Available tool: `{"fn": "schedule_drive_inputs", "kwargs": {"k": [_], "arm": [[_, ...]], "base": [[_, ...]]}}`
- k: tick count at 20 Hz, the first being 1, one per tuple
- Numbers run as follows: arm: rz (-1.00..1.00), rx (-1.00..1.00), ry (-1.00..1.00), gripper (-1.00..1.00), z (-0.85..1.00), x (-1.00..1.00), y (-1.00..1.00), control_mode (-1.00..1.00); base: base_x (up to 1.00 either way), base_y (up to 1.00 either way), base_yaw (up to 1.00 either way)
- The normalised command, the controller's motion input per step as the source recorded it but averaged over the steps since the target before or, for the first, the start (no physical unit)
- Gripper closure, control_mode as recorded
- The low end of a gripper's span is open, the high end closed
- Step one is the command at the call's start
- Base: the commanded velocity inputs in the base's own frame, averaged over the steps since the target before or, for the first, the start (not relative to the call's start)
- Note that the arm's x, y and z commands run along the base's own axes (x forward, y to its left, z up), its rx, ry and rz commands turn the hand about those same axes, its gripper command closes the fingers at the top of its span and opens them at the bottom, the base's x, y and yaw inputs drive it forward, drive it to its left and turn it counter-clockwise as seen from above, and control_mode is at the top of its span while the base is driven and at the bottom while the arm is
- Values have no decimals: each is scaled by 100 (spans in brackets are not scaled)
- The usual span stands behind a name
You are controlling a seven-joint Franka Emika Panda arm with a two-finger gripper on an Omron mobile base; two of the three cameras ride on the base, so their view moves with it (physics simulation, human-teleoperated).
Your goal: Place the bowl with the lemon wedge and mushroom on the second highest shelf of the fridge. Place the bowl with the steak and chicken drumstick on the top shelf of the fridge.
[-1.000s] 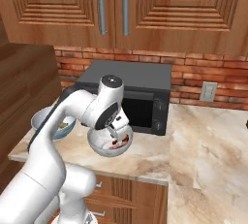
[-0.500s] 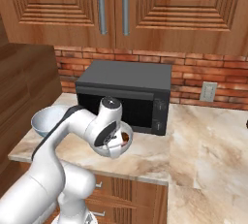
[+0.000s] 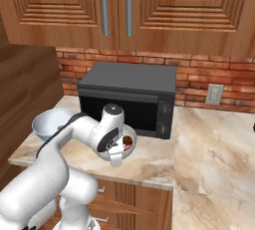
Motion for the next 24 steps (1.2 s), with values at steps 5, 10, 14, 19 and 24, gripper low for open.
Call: {"fn": "schedule_drive_inputs", "kwargs": {"k": [5,10,14,19,24], "arm": [[-3,0,7,-100,-31,28,0,-100],[-3,0,8,100,-38,14,0,-100],[0,0,3,100,-7,0,0,-100],[0,0,0,100,0,-9,0,-100],[0,-5,-24,100,8,-58,9,-100]], "base": [[0,0,0],[0,0,0],[0,0,0],[0,0,0],[0,0,0]]}}
